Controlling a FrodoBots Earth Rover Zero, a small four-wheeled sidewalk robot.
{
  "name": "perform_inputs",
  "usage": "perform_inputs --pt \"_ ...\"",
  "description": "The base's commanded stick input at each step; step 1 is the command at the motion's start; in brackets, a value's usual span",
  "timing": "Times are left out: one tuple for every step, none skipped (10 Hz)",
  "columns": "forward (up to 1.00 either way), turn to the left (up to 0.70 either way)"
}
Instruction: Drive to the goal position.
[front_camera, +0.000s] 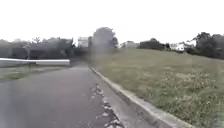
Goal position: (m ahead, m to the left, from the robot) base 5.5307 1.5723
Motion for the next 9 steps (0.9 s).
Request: perform_inputs --pt "1.0 0.4" --pt "1.0 0.16" --pt "1.0 0.25" --pt "1.0 0.34" --pt "1.0 0.38" --pt "1.0 0.39" --pt "1.0 0.4" --pt "1.0 0.4" --pt "0.99 0.4"
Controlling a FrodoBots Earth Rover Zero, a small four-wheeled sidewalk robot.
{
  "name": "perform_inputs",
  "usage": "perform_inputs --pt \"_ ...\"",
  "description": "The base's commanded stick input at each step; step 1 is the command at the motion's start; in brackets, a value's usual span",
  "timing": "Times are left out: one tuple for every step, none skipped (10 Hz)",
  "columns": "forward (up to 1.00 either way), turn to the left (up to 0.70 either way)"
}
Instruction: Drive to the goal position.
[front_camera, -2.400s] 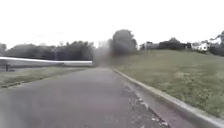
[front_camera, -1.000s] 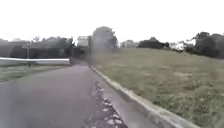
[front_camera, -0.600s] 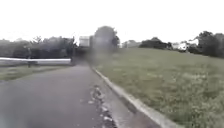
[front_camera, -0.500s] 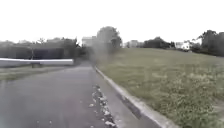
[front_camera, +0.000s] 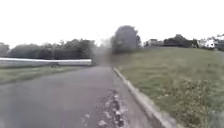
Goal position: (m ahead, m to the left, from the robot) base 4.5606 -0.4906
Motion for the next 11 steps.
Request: perform_inputs --pt "0.83 0.36" --pt "0.66 0.32" --pt "0.0 0.0" --pt "0.0 0.0" --pt "0.0 0.0" --pt "0.0 0.0" --pt "0.0 0.0" --pt "0.0 0.0" --pt "0.0 0.0" --pt "0.0 -0.18" --pt "0.0 -0.27"
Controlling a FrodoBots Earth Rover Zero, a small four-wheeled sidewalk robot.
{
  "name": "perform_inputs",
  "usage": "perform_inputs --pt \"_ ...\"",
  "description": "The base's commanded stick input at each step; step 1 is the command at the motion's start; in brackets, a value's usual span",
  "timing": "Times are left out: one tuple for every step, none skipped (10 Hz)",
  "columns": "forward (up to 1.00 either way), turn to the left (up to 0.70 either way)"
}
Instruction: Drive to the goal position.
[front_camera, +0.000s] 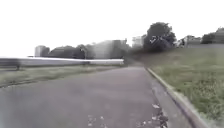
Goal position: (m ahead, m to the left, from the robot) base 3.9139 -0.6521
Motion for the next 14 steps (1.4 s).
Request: perform_inputs --pt "0.0 -0.81" --pt "0.0 -0.89" --pt "0.0 -0.73" --pt "0.0 -0.77" --pt "0.0 -0.8" --pt "0.0 -0.84" --pt "0.0 -0.87" --pt "0.0 -0.83" --pt "0.0 -0.8" --pt "0.01 -0.99" --pt "0.21 -0.77" --pt "0.4 -0.55" --pt "1.0 -0.4" --pt "1.0 -0.4"
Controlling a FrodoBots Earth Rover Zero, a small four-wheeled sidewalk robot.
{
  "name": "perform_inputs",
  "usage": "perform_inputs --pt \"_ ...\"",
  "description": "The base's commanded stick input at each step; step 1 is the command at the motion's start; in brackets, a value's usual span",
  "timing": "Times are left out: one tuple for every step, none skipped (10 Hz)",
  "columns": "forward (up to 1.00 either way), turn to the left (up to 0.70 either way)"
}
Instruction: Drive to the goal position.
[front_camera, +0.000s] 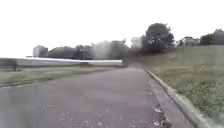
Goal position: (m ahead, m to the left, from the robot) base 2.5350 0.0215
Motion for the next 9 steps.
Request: perform_inputs --pt "1.0 -0.4" --pt "1.0 -0.4" --pt "1.0 -0.4" --pt "1.0 -0.4" --pt "1.0 -0.4" --pt "1.0 -0.4" --pt "1.0 -0.4" --pt "0.99 -0.4" --pt "0.99 -0.4"
